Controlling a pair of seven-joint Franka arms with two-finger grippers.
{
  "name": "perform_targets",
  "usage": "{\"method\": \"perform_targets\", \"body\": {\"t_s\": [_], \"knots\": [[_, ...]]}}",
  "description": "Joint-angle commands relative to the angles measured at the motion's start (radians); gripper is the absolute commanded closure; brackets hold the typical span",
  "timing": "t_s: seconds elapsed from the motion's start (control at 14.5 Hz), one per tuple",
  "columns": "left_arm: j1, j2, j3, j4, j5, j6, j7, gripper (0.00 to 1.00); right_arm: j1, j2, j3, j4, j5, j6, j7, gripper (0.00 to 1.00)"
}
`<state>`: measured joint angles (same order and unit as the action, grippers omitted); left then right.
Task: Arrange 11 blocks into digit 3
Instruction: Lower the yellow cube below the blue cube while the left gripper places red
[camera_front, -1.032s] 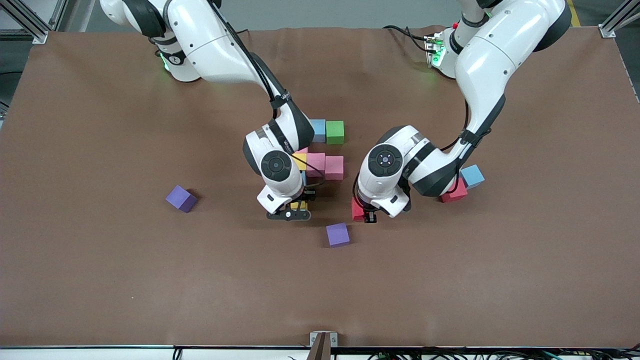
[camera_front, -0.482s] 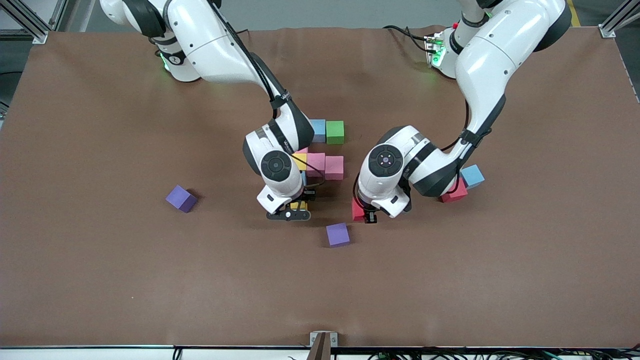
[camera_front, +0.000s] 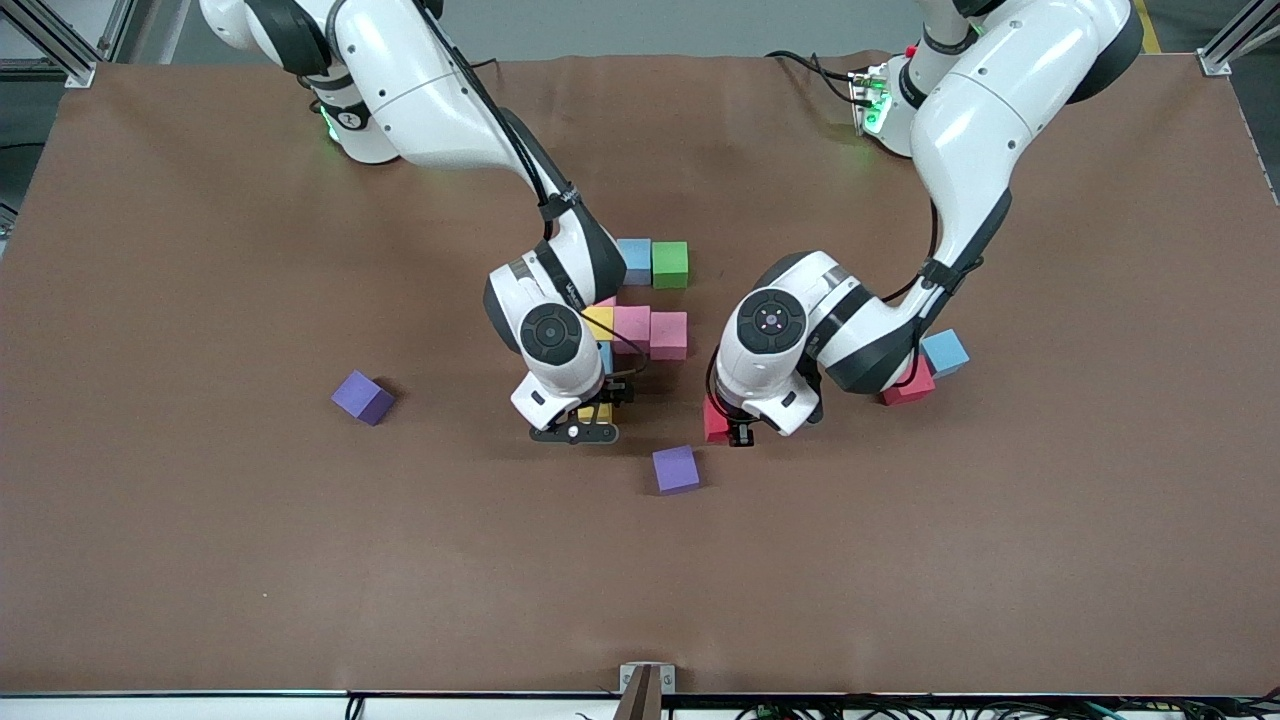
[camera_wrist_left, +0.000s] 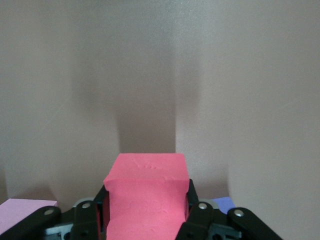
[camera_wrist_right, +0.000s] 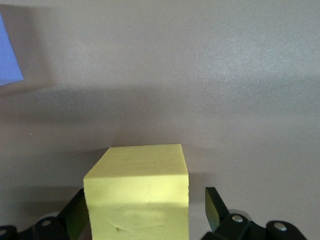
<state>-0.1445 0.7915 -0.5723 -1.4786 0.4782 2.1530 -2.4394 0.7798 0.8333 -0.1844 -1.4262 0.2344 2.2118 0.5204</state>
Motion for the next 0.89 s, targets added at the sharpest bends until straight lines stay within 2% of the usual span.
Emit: {"method": "perform_targets", "body": {"t_s": [0.0, 0.28, 0.41, 0.69, 0.83], "knots": [[-0.030, 0.006, 0.008, 0.028, -0.018, -0.024, -0.004, 0.67, 0.006, -0.006, 0.002, 0.001, -0.011, 0.002, 0.015, 0.00], [-0.072, 0.008, 0.008, 0.028, -0.041, -0.024, -0.006, 0.67, -0.005, -0.039, 0.002, 0.004, -0.006, -0.007, 0.018, 0.00], [-0.079, 0.014, 0.008, 0.028, -0.044, -0.024, -0.006, 0.67, -0.010, -0.071, -0.003, 0.010, -0.006, -0.065, 0.013, 0.00], [-0.092, 0.018, 0.008, 0.031, -0.043, -0.010, -0.007, 0.67, -0.106, -0.170, -0.006, 0.007, -0.006, -0.161, 0.026, 0.00], [-0.110, 0.037, 0.008, 0.049, -0.043, -0.010, -0.007, 0.67, -0.164, -0.207, -0.045, 0.006, -0.014, -0.236, 0.018, 0.00]]}}
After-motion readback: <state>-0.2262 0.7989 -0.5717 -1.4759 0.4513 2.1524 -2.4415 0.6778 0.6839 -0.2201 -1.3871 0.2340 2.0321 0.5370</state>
